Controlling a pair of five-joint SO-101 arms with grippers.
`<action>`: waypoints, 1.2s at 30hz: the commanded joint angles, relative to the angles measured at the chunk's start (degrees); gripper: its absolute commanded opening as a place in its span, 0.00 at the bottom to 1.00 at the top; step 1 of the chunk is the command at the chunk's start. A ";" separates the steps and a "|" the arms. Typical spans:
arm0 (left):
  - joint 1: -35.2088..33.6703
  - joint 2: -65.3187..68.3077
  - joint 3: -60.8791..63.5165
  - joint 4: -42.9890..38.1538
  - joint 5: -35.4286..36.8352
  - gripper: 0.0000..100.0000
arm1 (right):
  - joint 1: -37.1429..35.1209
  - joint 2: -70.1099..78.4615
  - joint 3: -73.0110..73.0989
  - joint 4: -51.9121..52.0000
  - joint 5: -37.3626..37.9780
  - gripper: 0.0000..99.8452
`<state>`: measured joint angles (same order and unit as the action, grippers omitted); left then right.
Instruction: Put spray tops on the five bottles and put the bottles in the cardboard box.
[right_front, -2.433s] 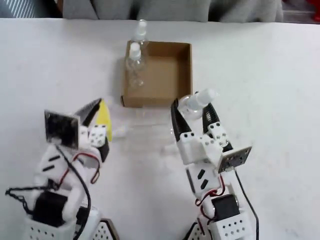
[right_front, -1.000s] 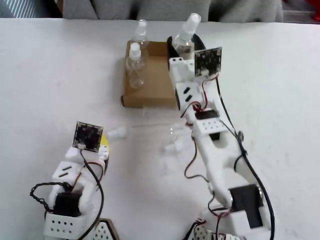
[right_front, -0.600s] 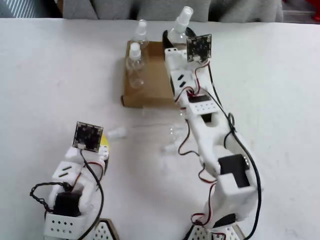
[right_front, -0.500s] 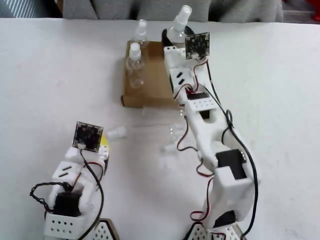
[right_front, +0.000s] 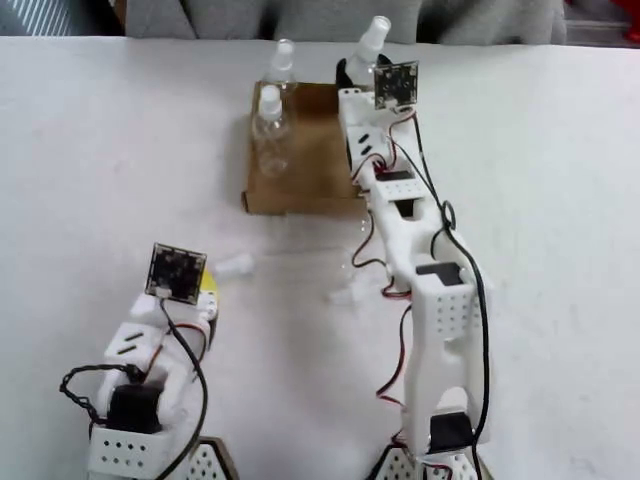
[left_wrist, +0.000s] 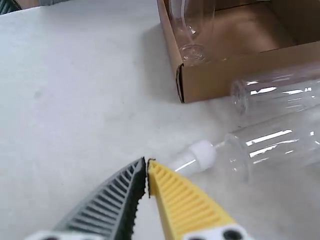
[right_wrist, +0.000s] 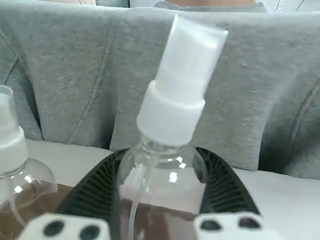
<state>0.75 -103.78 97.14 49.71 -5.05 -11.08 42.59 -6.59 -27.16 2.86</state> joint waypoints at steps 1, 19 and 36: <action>-0.31 -0.66 -0.18 -1.41 -0.44 0.02 | 0.75 1.27 -6.59 -1.10 0.62 0.02; -0.31 -0.66 -0.18 -1.41 -0.44 0.02 | 0.92 8.40 -12.66 -1.01 0.79 0.02; -0.31 -0.66 -0.18 -1.41 -0.44 0.02 | 0.84 9.19 -13.98 -1.10 0.79 0.02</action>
<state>0.75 -103.78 97.14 49.63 -5.05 -11.08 52.70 -16.35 -27.16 3.03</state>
